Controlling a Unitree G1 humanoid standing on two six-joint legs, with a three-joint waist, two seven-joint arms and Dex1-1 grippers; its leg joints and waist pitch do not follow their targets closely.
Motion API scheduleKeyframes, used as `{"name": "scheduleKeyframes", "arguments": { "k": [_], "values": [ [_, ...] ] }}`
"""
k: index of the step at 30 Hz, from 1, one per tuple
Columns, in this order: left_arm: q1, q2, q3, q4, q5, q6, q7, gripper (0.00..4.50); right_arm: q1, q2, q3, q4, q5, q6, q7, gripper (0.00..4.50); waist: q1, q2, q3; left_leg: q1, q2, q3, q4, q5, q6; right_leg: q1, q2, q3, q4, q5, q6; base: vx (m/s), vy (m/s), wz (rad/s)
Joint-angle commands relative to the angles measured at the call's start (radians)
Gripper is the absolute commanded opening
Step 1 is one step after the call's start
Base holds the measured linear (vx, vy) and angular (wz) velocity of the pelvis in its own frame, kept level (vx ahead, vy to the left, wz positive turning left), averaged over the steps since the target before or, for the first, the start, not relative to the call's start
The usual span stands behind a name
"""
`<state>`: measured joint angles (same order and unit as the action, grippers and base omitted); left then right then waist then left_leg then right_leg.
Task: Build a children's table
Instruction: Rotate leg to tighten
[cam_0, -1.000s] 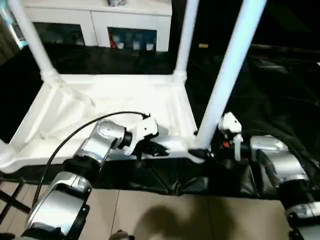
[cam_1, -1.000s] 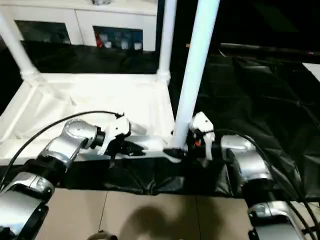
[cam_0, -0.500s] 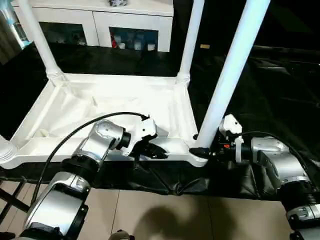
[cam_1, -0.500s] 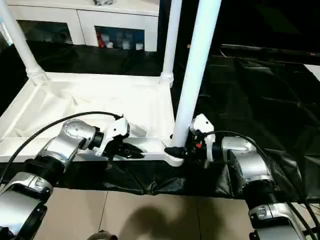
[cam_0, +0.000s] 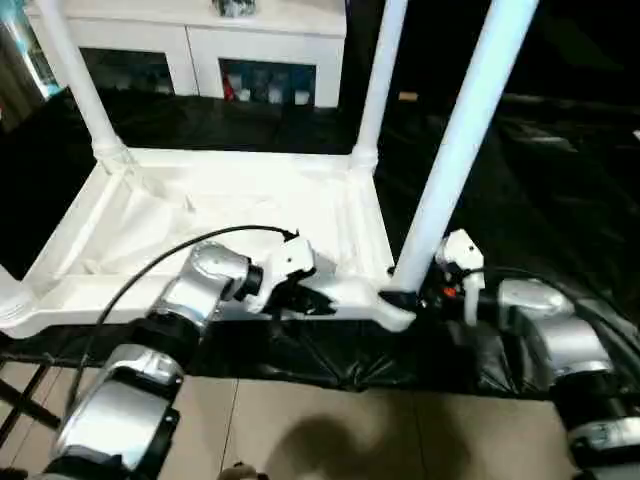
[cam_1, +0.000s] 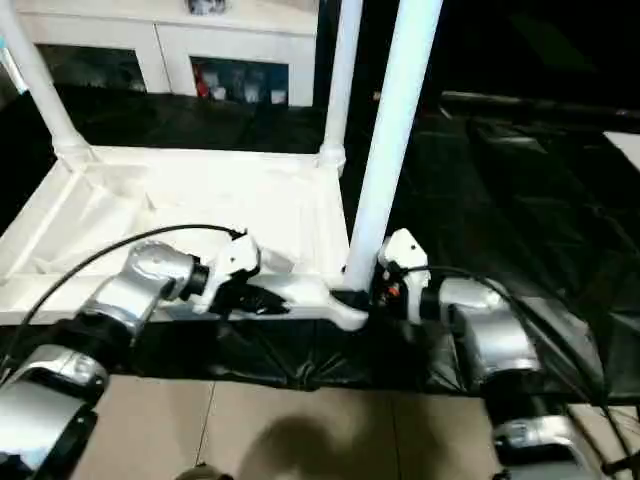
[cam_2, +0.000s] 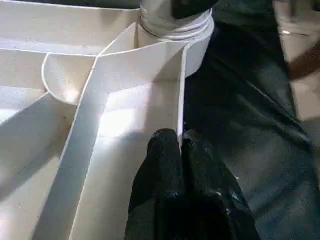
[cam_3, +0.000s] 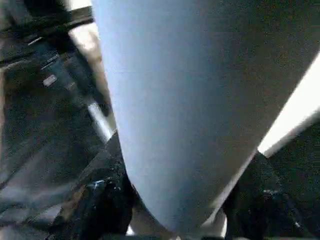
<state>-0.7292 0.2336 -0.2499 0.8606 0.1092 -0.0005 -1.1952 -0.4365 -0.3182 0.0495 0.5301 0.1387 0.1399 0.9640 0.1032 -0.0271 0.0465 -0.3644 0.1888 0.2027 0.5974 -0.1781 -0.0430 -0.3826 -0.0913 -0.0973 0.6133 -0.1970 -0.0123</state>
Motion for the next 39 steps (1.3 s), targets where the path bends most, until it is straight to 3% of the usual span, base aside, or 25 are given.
{"name": "scheduleKeyframes", "arguments": {
  "k": [1, 4, 5, 9, 12, 16, 18, 20, 22, 27, 33, 39],
  "values": [
    [-0.055, -0.087, 0.008, -0.005, -0.021, 0.003, 0.098, 0.0, 0.005, 0.078, 0.049, 0.061, -0.01, 0.032, -0.074, 1.98, -0.015, -0.005, -0.04, 0.037, 0.056, -0.041, -0.082, -0.408, -0.024, 0.011, -0.089, 0.052, -0.123, -0.559, -0.132, 0.0, 0.0, 0.0],
    [-0.067, -0.115, 0.013, 0.011, -0.014, 0.007, 0.156, 0.0, -0.009, 0.119, 0.015, 0.094, -0.006, 0.02, -0.171, 1.96, -0.025, -0.006, -0.044, 0.031, 0.059, -0.048, -0.088, -0.422, -0.033, 0.016, -0.091, 0.051, -0.125, -0.57, -0.111, 0.0, 0.0, 0.0],
    [-0.081, -0.149, 0.014, 0.026, -0.006, 0.018, 0.218, 0.0, -0.038, 0.165, -0.019, 0.146, -0.007, 0.025, -0.291, 1.96, -0.029, -0.004, -0.044, 0.029, 0.06, -0.05, -0.091, -0.421, -0.035, 0.016, -0.09, 0.051, -0.124, -0.548, -0.112, 0.0, 0.0, 0.0],
    [-0.115, -0.227, 0.026, 0.065, 0.013, 0.044, 0.375, 0.0, -0.125, 0.264, -0.106, 0.281, -0.005, 0.032, -0.583, 1.95, -0.047, -0.001, -0.049, 0.029, 0.058, -0.05, -0.094, -0.421, -0.057, 0.015, -0.088, 0.052, -0.118, -0.458, -0.142, 0.0, 0.0, 0.0],
    [-0.131, -0.259, 0.028, 0.085, 0.027, 0.04, 0.449, 0.0, -0.172, 0.304, -0.145, 0.339, 0.003, 0.008, -0.686, 1.95, -0.052, -0.007, -0.049, 0.028, 0.053, -0.044, -0.091, -0.413, -0.035, 0.012, -0.088, 0.057, -0.12, -0.427, -0.155, 0.0, 0.0, 0.0],
    [-0.139, -0.273, 0.019, 0.091, 0.041, 0.022, 0.482, 0.0, -0.201, 0.323, -0.14, 0.368, -0.02, -0.041, -0.721, 1.95, -0.046, -0.007, -0.051, 0.022, 0.052, -0.037, -0.089, -0.351, -0.006, 0.018, -0.087, 0.06, -0.115, -0.353, -0.167, 0.0, 0.0, 0.0],
    [-0.139, -0.272, 0.003, 0.094, 0.06, 0.001, 0.485, 0.0, -0.222, 0.333, -0.15, 0.389, -0.026, -0.08, -0.715, 1.95, -0.046, -0.009, -0.054, 0.016, 0.053, -0.036, -0.089, -0.312, 0.009, 0.024, -0.085, 0.061, -0.105, -0.304, -0.179, 0.0, 0.0, 0.0],
    [-0.138, -0.268, 0.0, 0.096, 0.062, -0.006, 0.484, 0.0, -0.231, 0.333, -0.159, 0.4, -0.02, -0.096, -0.707, 2.51, -0.044, -0.009, -0.054, 0.019, 0.053, -0.033, -0.087, -0.304, 0.017, 0.021, -0.085, 0.062, -0.106, -0.294, -0.188, 0.0, 0.0, 0.0],
    [-0.135, -0.263, -0.001, 0.094, 0.06, -0.011, 0.477, 0.0, -0.233, 0.33, -0.162, 0.401, -0.015, -0.1, -0.695, 2.68, -0.042, -0.009, -0.055, 0.016, 0.051, -0.031, -0.086, -0.283, 0.027, 0.025, -0.086, 0.062, -0.103, -0.276, -0.194, 0.0, 0.0, 0.0],
    [-0.096, -0.208, -0.012, 0.052, 0.039, -0.059, 0.345, 0.0, -0.209, 0.255, -0.121, 0.351, -0.035, -0.12, -0.563, 3.1, -0.04, -0.008, -0.058, 0.01, 0.053, -0.03, -0.085, -0.232, 0.052, 0.032, -0.082, 0.06, -0.095, -0.221, -0.207, 0.0, 0.0, 0.0],
    [-0.072, -0.155, -0.018, 0.032, 0.028, -0.079, 0.234, 0.0, -0.173, 0.158, -0.077, 0.291, -0.041, -0.096, -0.352, 3.18, -0.036, -0.005, -0.061, 0.007, 0.055, -0.028, -0.08, -0.171, 0.088, 0.038, -0.08, 0.061, -0.082, -0.119, -0.244, 0.0, 0.0, 0.0],
    [-0.063, -0.11, -0.016, 0.011, 0.002, -0.091, 0.109, 0.0, -0.122, 0.052, 0.003, 0.206, -0.04, -0.067, -0.095, 3.18, -0.032, -0.003, -0.059, 0.007, 0.058, -0.025, -0.079, -0.183, 0.095, 0.04, -0.078, 0.058, -0.08, -0.112, -0.264, 0.0, 0.0, 0.0]
  ]
}}
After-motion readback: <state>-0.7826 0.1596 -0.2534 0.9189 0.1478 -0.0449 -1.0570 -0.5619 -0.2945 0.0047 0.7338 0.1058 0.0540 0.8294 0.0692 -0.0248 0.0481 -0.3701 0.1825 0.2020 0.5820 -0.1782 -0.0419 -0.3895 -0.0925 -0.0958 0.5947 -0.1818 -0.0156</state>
